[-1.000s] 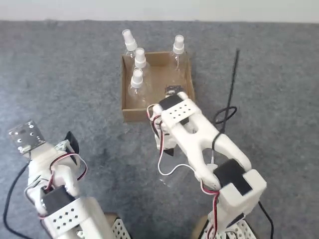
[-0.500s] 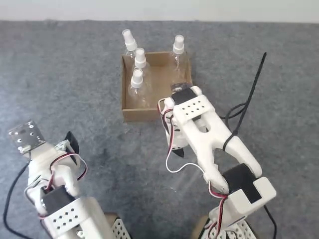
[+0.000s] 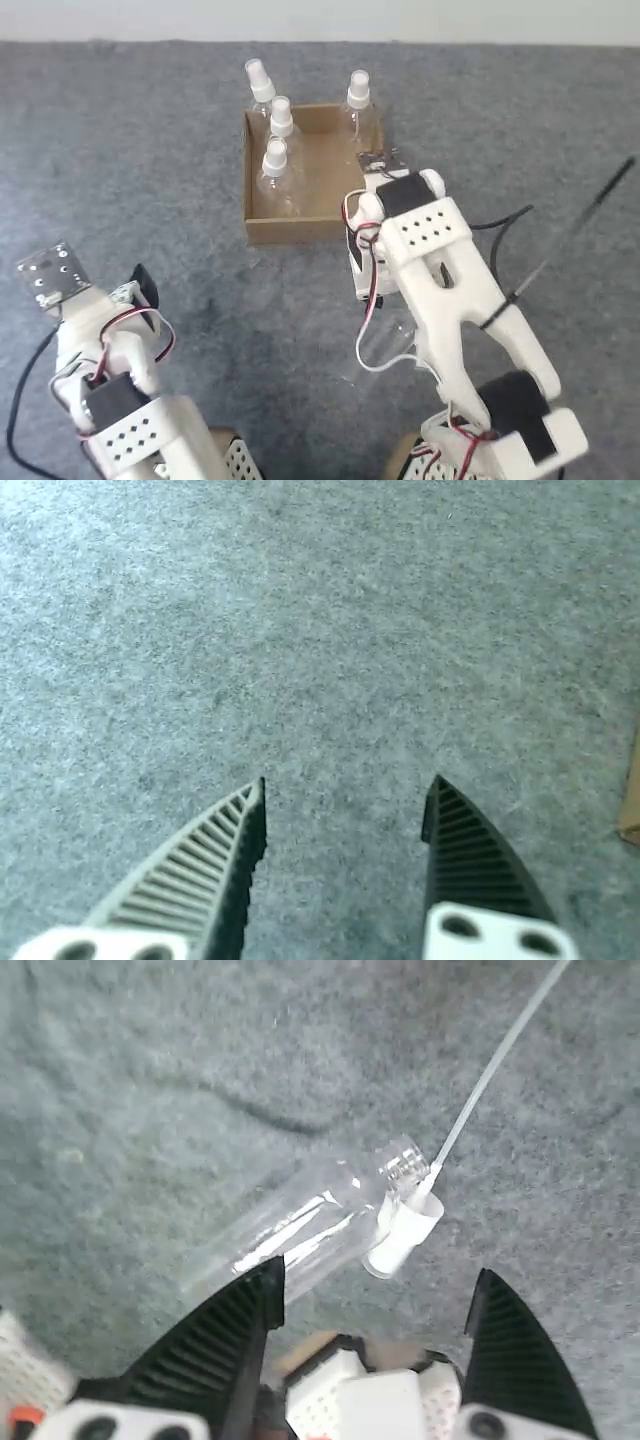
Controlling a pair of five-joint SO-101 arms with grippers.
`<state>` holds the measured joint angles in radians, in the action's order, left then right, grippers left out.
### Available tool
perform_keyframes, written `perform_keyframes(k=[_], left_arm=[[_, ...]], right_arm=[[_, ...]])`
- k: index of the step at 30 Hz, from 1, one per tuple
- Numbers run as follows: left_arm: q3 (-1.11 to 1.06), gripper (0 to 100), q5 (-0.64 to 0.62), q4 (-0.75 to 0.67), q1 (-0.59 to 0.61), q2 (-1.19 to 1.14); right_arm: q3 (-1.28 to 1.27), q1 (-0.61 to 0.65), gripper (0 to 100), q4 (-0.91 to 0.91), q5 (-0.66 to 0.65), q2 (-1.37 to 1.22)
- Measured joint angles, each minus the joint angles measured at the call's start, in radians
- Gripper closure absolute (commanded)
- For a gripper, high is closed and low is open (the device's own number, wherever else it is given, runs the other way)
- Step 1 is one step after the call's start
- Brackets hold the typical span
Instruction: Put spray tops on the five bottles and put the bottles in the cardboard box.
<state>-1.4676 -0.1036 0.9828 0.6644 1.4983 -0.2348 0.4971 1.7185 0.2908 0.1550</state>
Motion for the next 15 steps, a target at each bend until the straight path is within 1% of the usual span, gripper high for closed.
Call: perform_keyframes(k=[6, 11, 15], left_arm=[[0.0, 76, 0.0, 0.0, 0.0, 0.0], [0.0, 76, 0.0, 0.0, 0.0, 0.0], [0.0, 76, 0.0, 0.0, 0.0, 0.0]], right_arm=[[-0.149, 0.0, 74.6, -0.091, 0.021, 0.124], [-0.213, 0.002, 74.9, -0.114, 0.04, 0.181], [-0.256, 0.0, 74.9, -0.144, 0.143, 0.186]])
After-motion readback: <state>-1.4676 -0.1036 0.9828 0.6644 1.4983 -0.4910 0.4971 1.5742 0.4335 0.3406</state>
